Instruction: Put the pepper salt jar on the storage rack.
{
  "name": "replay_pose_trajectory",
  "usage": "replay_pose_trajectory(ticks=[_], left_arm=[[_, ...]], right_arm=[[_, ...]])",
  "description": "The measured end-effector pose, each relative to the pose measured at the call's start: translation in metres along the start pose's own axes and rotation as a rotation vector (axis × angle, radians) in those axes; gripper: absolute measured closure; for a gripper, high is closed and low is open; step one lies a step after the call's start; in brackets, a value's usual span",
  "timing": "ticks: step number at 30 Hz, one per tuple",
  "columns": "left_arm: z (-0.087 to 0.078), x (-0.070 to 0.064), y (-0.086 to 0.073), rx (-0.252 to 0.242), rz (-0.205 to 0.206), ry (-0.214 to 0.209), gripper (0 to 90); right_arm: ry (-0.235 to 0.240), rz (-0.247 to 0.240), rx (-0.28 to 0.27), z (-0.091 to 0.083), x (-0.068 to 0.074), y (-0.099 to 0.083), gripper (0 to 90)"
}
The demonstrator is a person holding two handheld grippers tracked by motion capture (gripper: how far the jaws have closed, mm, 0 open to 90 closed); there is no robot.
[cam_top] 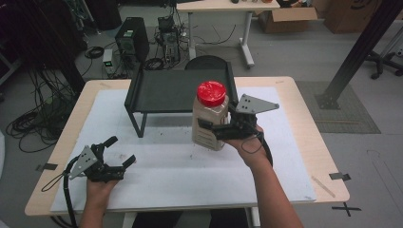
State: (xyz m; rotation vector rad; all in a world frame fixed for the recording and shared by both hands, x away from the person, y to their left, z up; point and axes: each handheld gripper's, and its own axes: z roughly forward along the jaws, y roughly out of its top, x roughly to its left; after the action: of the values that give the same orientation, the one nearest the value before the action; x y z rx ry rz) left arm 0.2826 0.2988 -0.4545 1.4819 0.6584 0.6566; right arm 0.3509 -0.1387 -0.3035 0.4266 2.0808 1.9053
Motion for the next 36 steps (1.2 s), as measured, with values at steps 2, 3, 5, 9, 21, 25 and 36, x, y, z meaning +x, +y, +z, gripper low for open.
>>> replay_pose_trajectory(ticks=[2,3,5,9,21,25,36], left_arm=[[0.0,0.0,0.0,0.0,0.0,0.0,0.2],[0.0,0.0,0.0,0.0,0.001,0.0,0.2],[0.0,0.0,0.0,0.0,0.001,0.0,0.2],[0.0,0.0,0.0,-0.001,0.001,0.0,0.2],[0.0,0.0,0.0,-0.001,0.001,0.0,0.2],[0.0,0.0,0.0,-0.001,0.0,0.0,0.2],[0.0,0.0,0.0,-0.003,0.0,0.0,0.2]], right_arm=[[-0.001,-0.003,-0.005,0.0,-0.001,0.006,24.7],[-0.001,-0.004,-0.008,0.0,-0.002,0.008,24.7],[-0.002,-0.005,-0.011,0.0,-0.003,0.011,24.7],[-0.009,-0.001,-0.024,0.0,-0.01,0.023,24.7],[-0.045,0.006,-0.042,0.011,-0.026,0.044,24.7],[-0.055,0.01,-0.041,0.013,-0.031,0.046,24.7],[-0.092,0.026,-0.034,0.022,-0.045,0.052,24.7]])
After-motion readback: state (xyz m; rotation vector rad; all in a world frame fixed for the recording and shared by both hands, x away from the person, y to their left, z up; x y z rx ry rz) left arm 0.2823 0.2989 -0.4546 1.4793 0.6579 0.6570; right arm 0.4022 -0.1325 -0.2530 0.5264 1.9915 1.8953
